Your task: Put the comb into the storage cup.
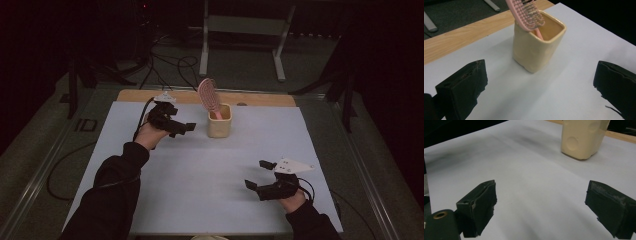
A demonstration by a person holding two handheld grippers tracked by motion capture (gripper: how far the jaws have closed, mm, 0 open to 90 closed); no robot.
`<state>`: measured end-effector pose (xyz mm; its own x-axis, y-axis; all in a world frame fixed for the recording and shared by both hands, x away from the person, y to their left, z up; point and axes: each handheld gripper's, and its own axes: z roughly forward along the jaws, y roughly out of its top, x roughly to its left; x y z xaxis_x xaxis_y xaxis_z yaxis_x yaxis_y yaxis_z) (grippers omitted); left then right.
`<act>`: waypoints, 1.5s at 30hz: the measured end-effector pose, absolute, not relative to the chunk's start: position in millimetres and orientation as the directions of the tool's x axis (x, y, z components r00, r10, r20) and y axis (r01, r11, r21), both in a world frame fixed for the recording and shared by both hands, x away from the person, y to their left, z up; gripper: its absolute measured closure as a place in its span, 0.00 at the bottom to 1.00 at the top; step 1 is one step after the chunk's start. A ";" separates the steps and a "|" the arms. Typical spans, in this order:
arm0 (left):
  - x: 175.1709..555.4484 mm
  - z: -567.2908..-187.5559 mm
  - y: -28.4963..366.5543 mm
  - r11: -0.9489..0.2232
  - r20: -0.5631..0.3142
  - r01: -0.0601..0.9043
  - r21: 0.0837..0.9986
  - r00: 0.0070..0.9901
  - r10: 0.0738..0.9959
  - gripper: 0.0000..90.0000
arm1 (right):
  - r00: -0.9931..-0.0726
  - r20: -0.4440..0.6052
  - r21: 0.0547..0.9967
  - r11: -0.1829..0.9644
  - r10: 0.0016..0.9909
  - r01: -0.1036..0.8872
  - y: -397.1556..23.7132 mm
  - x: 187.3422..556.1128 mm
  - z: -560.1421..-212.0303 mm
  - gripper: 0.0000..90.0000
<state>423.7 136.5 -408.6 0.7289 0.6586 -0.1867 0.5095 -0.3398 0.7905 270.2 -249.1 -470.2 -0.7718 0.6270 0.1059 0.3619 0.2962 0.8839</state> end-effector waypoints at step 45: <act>333.6 -446.2 194.6 -0.372 -0.185 0.504 0.780 0.753 0.631 0.00 | -0.780 0.106 0.890 0.291 0.617 0.351 -248.2 270.0 -470.8 0.11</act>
<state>333.6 194.6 -446.2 0.7529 0.6315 -0.1855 0.5038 -0.3716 0.7798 270.0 -248.2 -470.8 -0.7797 0.6171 0.1059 0.3510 0.2906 0.8901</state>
